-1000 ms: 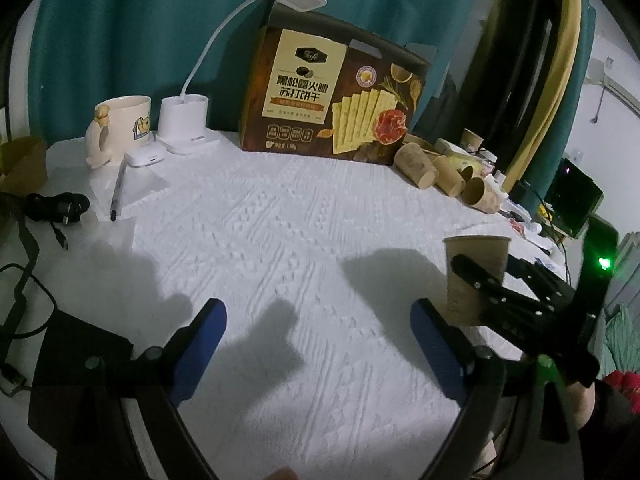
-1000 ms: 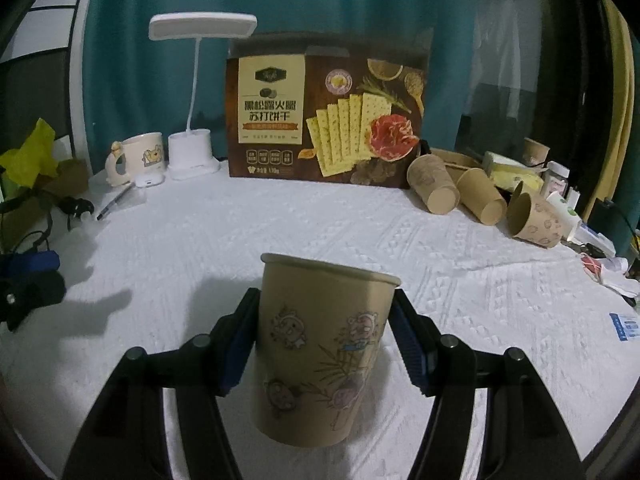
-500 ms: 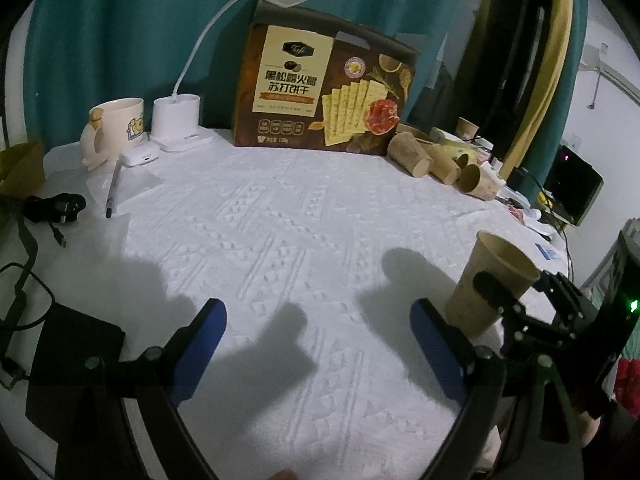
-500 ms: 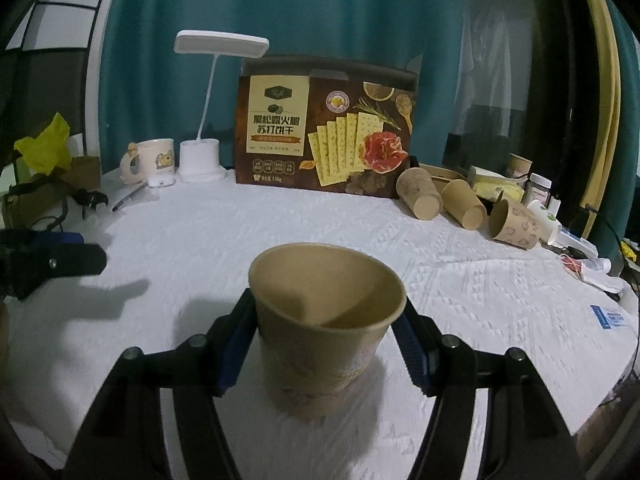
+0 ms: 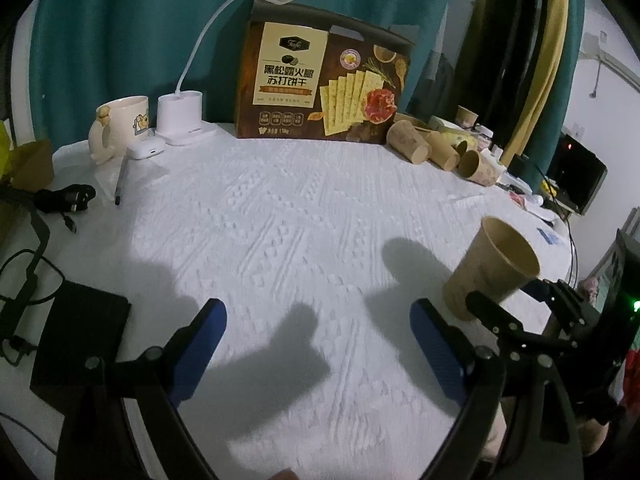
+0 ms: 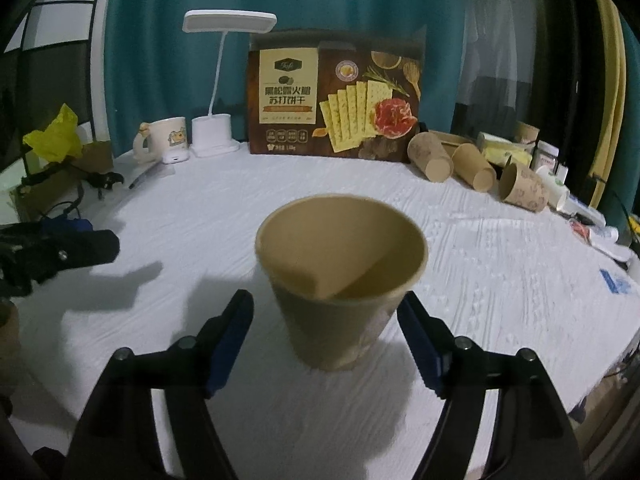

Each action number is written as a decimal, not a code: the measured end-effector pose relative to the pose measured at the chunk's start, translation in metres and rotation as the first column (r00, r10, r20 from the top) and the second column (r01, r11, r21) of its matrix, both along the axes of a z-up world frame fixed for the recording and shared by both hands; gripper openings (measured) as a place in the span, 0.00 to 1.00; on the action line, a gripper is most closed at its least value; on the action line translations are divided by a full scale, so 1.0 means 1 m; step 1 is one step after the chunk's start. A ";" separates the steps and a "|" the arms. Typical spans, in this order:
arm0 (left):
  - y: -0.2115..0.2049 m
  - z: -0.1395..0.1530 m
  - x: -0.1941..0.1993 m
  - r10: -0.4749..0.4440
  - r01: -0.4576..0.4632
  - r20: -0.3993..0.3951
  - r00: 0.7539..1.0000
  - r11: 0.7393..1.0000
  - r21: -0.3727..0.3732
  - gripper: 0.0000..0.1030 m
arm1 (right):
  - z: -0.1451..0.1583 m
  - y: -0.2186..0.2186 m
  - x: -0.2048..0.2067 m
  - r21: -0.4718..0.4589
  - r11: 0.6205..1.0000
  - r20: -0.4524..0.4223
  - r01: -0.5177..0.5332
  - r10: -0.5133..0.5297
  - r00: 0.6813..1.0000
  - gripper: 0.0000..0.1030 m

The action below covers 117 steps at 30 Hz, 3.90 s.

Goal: Flip cup upright

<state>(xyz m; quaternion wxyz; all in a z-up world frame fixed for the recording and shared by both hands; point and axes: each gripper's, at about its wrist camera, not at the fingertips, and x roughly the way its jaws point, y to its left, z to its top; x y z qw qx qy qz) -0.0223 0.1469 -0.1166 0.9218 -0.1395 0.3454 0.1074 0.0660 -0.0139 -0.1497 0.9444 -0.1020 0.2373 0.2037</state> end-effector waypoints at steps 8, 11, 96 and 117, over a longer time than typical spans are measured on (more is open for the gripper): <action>-0.027 0.003 -0.007 -0.058 0.058 0.008 0.998 0.998 0.034 0.90 | -0.005 -0.028 -0.027 0.032 0.999 -0.043 0.037 -0.036 0.998 0.71; -0.041 0.005 -0.008 -0.084 0.083 0.018 0.996 0.995 0.059 0.91 | -0.005 -0.041 -0.035 0.045 0.996 -0.052 0.071 -0.068 0.996 0.71; -0.082 0.169 -0.031 -0.279 0.174 0.414 0.866 0.946 0.274 0.91 | 0.181 -0.116 -0.128 0.219 0.938 0.242 0.267 -0.318 0.917 0.86; -0.088 0.169 -0.030 -0.293 0.184 0.416 0.861 0.942 0.282 0.91 | 0.182 -0.121 -0.132 0.233 0.935 0.248 0.268 -0.323 0.913 0.86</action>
